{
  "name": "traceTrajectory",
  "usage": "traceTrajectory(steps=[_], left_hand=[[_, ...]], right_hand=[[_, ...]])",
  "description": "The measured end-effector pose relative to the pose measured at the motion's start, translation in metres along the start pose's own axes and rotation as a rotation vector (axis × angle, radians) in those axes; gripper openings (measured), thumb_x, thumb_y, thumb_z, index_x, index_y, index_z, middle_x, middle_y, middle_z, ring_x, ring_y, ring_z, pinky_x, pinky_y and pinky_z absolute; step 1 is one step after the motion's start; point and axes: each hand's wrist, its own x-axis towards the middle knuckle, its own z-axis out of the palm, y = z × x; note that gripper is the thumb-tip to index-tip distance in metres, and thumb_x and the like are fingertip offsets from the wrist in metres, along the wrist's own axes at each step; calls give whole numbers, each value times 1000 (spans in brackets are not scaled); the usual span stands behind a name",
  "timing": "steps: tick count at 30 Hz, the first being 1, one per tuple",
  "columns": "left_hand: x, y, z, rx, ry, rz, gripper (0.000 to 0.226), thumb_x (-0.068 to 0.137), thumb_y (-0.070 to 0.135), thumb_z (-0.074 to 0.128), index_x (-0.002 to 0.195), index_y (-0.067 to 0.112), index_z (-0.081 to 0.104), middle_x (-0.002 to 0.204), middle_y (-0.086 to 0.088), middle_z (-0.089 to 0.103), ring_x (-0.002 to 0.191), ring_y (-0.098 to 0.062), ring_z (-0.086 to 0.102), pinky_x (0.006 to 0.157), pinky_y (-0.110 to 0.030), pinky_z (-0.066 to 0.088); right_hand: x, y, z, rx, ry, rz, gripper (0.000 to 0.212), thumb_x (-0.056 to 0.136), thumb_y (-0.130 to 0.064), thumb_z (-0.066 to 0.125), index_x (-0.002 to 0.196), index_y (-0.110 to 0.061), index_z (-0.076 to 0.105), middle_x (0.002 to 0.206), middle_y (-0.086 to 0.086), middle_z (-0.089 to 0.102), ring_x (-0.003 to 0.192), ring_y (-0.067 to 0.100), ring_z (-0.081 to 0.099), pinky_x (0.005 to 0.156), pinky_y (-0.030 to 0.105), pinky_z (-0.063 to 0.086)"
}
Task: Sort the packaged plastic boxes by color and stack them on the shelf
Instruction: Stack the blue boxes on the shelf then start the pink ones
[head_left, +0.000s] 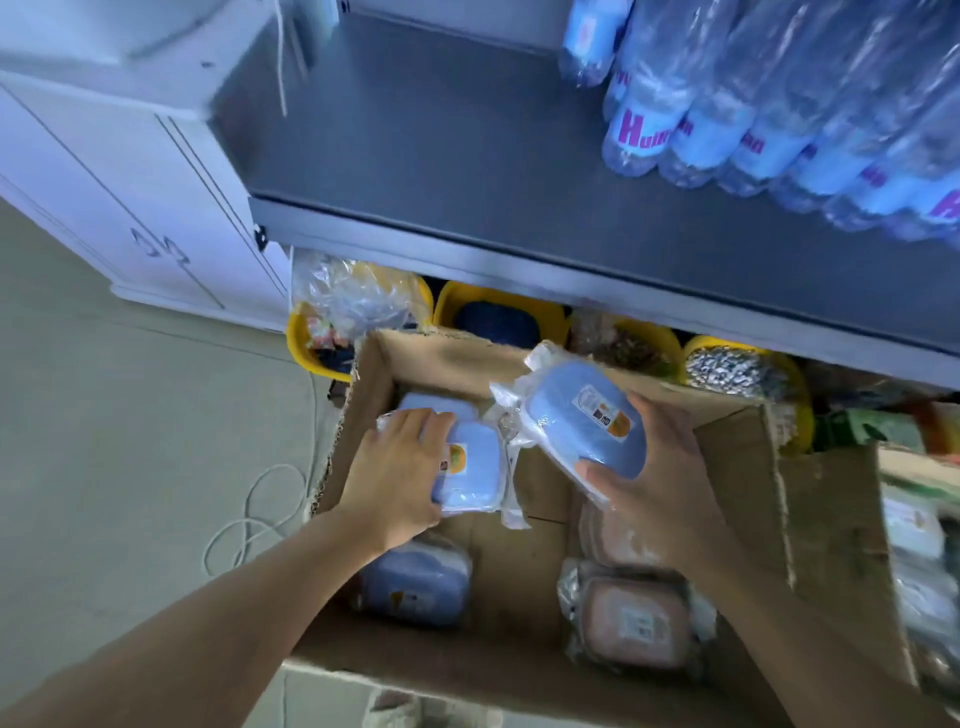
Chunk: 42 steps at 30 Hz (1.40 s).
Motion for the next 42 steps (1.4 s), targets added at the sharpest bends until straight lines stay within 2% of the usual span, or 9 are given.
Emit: traceTrajectory(steps=[3, 6, 8, 14, 19, 26, 30, 34, 42], left_hand=[[-21, 11, -67, -18, 61, 48, 84, 59, 35, 76, 134, 25, 39, 126, 2, 48, 119, -23, 47, 88, -39, 48], [-47, 20, -139, -26, 93, 77, 84, 69, 40, 69, 142, 27, 28, 138, 7, 39, 127, -18, 37, 96, -34, 45], [-62, 25, -190, -39, 118, 69, 85, 70, 42, 68, 144, 28, 28, 139, 9, 41, 128, -16, 37, 98, -32, 44], [-112, 41, -339, -74, 315, 52, 71, 68, 47, 67, 130, 38, 36, 123, 18, 51, 116, -10, 48, 82, -26, 45], [-135, 50, -438, -93, 436, 80, 66, 70, 52, 70, 126, 35, 39, 97, 17, 46, 87, -9, 44, 72, -25, 38], [-138, 50, -520, -67, 540, 92, 67, 60, 59, 71, 119, 40, 44, 100, 16, 56, 86, -9, 54, 71, -22, 45], [-133, 51, -556, -69, 583, 112, 59, 62, 54, 75, 113, 38, 50, 91, 17, 57, 80, -8, 53, 65, -19, 42], [-123, 48, -593, -121, 618, 127, 57, 59, 53, 77, 108, 37, 54, 91, 18, 61, 82, -10, 60, 75, -28, 51], [-80, 19, -690, -199, 586, 210, 81, 45, 66, 63, 119, 34, 52, 108, 12, 61, 100, -9, 59, 92, -29, 48]], right_hand=[[-18, -41, -56, 34, 52, -16, 76, 75, -32, 76, 140, -20, 38, 123, -9, 36, 116, 7, 36, 88, 20, 30], [-35, -86, -112, 68, 135, -61, 76, 70, -43, 76, 135, -25, 42, 120, -11, 38, 115, 9, 43, 90, 28, 39], [-43, -118, -148, 114, 203, -117, 73, 69, -38, 81, 130, -28, 44, 116, -12, 40, 110, 9, 45, 90, 31, 43], [-57, -215, -246, 140, 341, -252, 75, 70, -34, 81, 134, -22, 43, 119, -7, 40, 109, 11, 43, 86, 23, 34], [-62, -271, -309, 178, 474, -335, 72, 69, -29, 82, 131, -24, 47, 119, -5, 44, 105, 10, 45, 84, 22, 32], [-43, -319, -382, 218, 589, -436, 69, 70, -28, 81, 130, -25, 47, 120, -8, 43, 99, 8, 44, 82, 20, 32], [-20, -341, -412, 236, 603, -490, 68, 69, -30, 82, 129, -24, 48, 122, -4, 46, 101, 11, 47, 83, 21, 34], [6, -362, -439, 239, 648, -521, 70, 68, -31, 82, 129, -22, 50, 121, -2, 47, 103, 16, 51, 84, 25, 38], [61, -390, -467, 248, 707, -476, 70, 69, -33, 81, 130, -20, 50, 125, 2, 51, 99, 15, 48, 83, 25, 35]])
